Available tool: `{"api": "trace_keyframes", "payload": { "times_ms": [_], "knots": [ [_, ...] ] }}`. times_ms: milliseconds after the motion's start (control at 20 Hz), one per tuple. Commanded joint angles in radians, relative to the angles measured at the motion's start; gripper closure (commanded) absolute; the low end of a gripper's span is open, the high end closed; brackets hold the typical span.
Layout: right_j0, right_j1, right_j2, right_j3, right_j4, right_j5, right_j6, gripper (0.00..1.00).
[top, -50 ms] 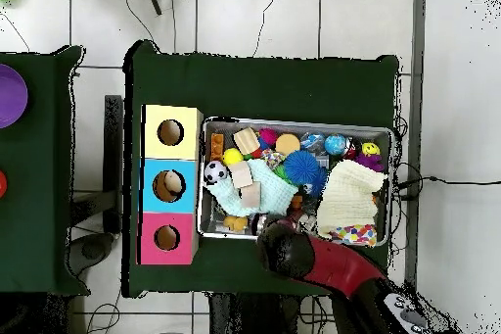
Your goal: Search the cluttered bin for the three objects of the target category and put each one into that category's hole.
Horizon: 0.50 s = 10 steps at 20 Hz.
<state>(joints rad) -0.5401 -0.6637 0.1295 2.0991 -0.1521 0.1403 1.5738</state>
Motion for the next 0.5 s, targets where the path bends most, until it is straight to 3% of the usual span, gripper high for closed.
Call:
{"api": "trace_keyframes", "payload": {
  "times_ms": [50,500],
  "knots": [
    [-0.013,0.094,0.106,0.006,-0.090,-0.031,0.049,0.00],
    [-0.018,0.112,0.121,0.003,-0.182,0.057,-0.007,0.00]
  ]
}}
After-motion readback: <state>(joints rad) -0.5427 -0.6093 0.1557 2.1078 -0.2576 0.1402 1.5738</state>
